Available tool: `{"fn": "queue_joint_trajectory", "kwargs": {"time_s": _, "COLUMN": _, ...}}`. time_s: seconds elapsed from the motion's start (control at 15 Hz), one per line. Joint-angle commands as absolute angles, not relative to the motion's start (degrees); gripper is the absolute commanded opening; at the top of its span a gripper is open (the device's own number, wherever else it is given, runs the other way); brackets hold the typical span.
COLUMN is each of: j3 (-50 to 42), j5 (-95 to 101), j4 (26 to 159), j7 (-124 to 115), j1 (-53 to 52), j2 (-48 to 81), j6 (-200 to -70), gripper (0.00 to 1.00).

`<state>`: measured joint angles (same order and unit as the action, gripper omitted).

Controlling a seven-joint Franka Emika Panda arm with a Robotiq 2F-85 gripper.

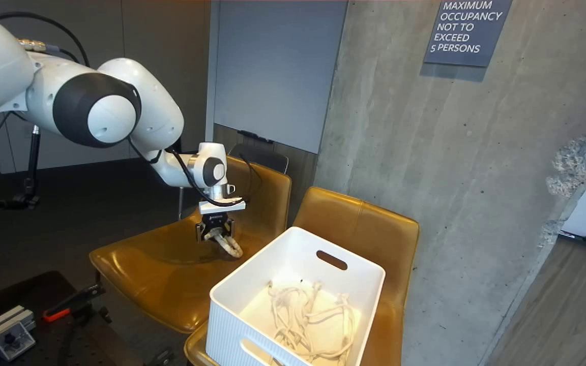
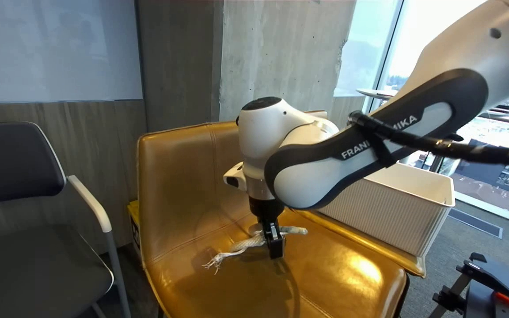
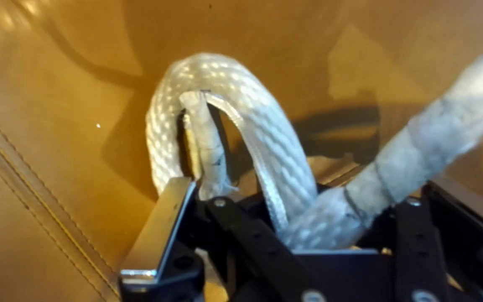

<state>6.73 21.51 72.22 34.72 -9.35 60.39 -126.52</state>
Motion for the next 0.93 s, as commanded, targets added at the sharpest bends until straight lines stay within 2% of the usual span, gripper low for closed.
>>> {"fn": "queue_joint_trajectory", "kwargs": {"time_s": 0.0, "j3": 4.89, "j5": 22.23, "j4": 84.4, "j7": 32.36, "j1": -9.33, "j2": 47.47, "j6": -123.32, "gripper": 0.0}}
{"fn": "queue_joint_trajectory", "kwargs": {"time_s": 0.47, "j3": 1.73, "j5": 24.84, "j4": 97.31, "j7": 29.35, "j1": -6.95, "j2": 28.39, "j6": -118.55, "gripper": 0.0}}
{"fn": "queue_joint_trajectory", "kwargs": {"time_s": 0.87, "j3": -1.6, "j5": 26.25, "j4": 107.87, "j7": 28.57, "j1": -0.2, "j2": 14.23, "j6": -118.12, "gripper": 0.0}}
